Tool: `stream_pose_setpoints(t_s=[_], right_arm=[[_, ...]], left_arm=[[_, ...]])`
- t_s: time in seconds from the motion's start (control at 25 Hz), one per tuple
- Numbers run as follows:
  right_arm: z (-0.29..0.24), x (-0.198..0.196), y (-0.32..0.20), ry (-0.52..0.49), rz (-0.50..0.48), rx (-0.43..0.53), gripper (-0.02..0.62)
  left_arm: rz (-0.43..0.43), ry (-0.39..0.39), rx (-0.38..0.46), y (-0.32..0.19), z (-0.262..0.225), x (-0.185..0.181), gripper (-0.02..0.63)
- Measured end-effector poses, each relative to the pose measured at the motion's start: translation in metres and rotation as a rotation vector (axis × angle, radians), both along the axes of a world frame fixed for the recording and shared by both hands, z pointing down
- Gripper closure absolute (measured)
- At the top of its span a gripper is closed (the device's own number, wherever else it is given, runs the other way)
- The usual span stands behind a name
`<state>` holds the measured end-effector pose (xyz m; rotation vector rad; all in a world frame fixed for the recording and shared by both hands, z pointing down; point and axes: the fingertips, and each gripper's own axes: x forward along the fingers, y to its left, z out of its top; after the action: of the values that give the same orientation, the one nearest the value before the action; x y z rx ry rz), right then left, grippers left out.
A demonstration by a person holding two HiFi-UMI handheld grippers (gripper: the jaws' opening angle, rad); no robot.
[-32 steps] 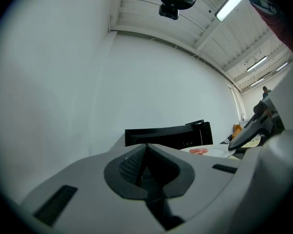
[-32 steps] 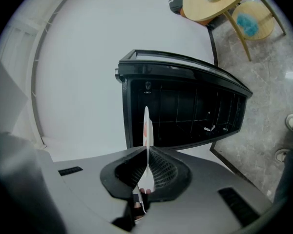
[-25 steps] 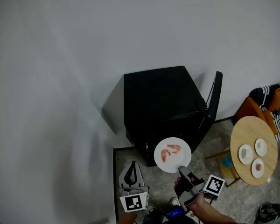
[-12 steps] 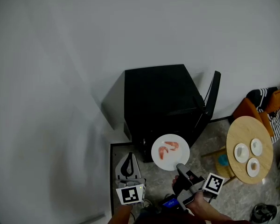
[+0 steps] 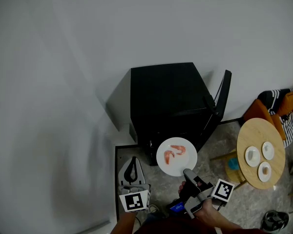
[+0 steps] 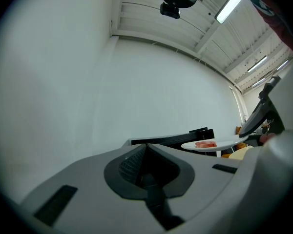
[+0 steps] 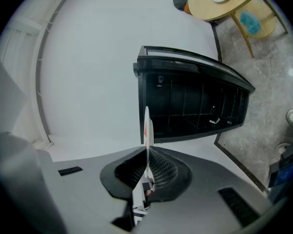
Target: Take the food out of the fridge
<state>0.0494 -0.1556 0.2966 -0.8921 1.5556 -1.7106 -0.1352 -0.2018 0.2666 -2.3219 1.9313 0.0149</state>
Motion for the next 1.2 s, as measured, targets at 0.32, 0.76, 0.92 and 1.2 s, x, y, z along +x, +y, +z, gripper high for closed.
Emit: stream_pose_setpoints(t_s=[0.32,0.76,0.92,1.2], right_arm=[[-0.003,-0.001,0.004,0.013,-0.004,0.026,0.563],[-0.006,0.0,0.007,0.021,0.005,0.03,0.563],[-0.005,0.001,0.009,0.019,0.008,0.029,0.563],[-0.005,0.001,0.01,0.013,0.012,0.03,0.563]], left_arm=[[-0.001,0.008,0.009,0.003,0.001,-0.002,0.593],[0.006,0.017,0.011,0.004,-0.001,-0.001,0.594],[0.01,0.021,0.012,0.006,0.001,0.002,0.594],[0.018,0.02,0.014,0.006,0.001,0.004,0.594]])
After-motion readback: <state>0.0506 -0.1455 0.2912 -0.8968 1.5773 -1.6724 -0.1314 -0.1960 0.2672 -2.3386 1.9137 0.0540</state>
